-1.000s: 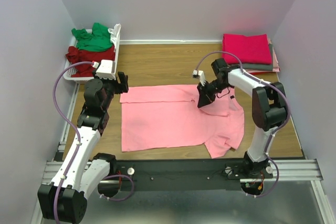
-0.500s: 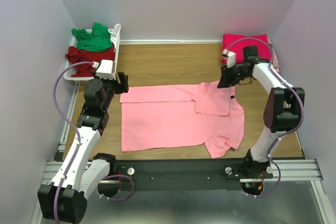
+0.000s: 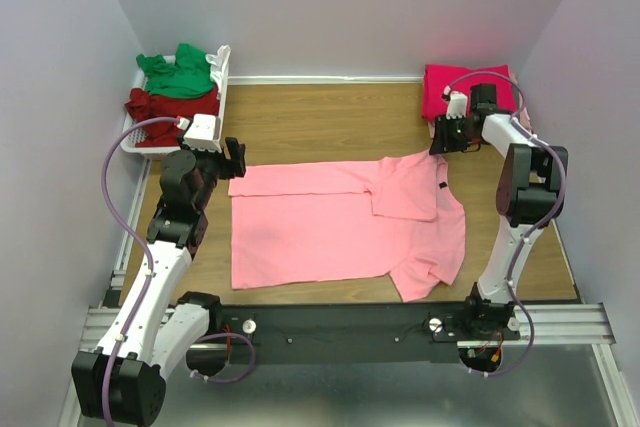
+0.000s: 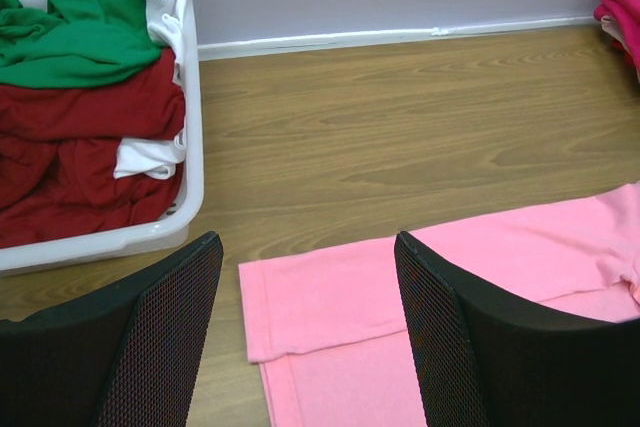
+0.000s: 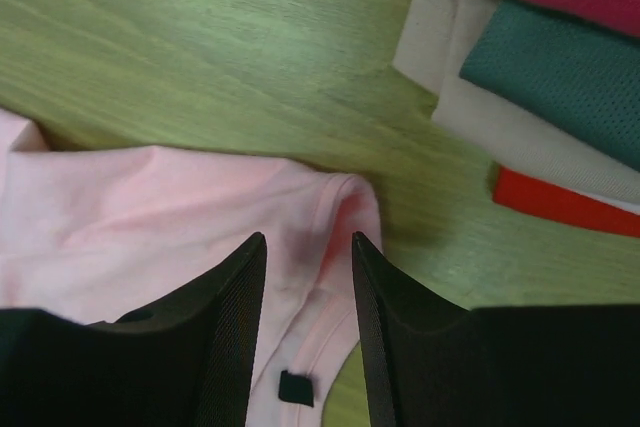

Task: Fold and stack the t-shirts
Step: Fold the tshirt

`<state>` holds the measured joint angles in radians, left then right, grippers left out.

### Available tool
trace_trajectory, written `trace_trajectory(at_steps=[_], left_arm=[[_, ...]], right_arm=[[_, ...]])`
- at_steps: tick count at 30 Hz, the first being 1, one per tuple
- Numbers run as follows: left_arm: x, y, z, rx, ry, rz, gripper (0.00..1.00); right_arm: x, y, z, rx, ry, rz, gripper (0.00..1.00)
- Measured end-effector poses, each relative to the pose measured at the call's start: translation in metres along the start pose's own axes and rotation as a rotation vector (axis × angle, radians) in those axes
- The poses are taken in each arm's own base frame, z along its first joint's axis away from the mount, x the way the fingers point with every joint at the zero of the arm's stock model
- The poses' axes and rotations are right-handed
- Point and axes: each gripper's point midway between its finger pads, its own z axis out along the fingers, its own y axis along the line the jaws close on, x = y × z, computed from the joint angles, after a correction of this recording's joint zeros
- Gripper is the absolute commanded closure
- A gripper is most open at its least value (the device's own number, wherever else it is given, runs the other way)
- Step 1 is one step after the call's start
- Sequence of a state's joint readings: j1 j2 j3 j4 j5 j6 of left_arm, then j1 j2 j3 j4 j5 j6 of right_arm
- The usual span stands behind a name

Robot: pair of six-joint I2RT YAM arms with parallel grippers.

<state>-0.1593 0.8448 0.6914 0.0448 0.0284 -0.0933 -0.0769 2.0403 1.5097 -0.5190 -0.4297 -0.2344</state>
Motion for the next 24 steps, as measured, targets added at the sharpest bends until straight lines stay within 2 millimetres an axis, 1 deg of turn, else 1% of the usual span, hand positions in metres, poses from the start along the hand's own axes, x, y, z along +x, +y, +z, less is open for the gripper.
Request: trace_trajectory(at_steps=[2, 4, 5, 8, 9, 13, 23, 24], left_arm=[[0.000, 0.000, 0.000, 0.003, 0.001, 0.000, 0.23], [0.000, -0.001, 0.000, 0.006, 0.001, 0.000, 0.23], [0.000, -0.001, 0.000, 0.006, 0.001, 0.000, 0.23], [0.000, -0.001, 0.000, 0.006, 0.001, 0.000, 0.23], [0.000, -0.001, 0.000, 0.006, 0.001, 0.000, 0.23], [0.001, -0.001, 0.000, 0.007, 0.003, 0.000, 0.23], [0.002, -0.001, 0.001, 0.007, 0.007, 0.000, 0.23], [0.002, -0.001, 0.001, 0.007, 0.007, 0.000, 0.23]], right_arm=[[0.000, -0.005, 0.007, 0.009, 0.008, 0.008, 0.54], [0.001, -0.009, 0.012, 0.019, 0.014, 0.014, 0.58], [0.003, -0.011, 0.014, 0.021, 0.018, 0.018, 0.67], [0.005, -0.013, 0.018, 0.025, 0.027, 0.027, 0.88], [0.006, -0.014, 0.019, 0.026, 0.029, 0.031, 1.00], [0.005, -0.017, 0.019, 0.036, 0.024, 0.042, 1.00], [0.004, -0.037, 0.014, 0.097, 0.008, 0.091, 0.99], [0.004, -0.039, 0.013, 0.106, 0.006, 0.094, 0.98]])
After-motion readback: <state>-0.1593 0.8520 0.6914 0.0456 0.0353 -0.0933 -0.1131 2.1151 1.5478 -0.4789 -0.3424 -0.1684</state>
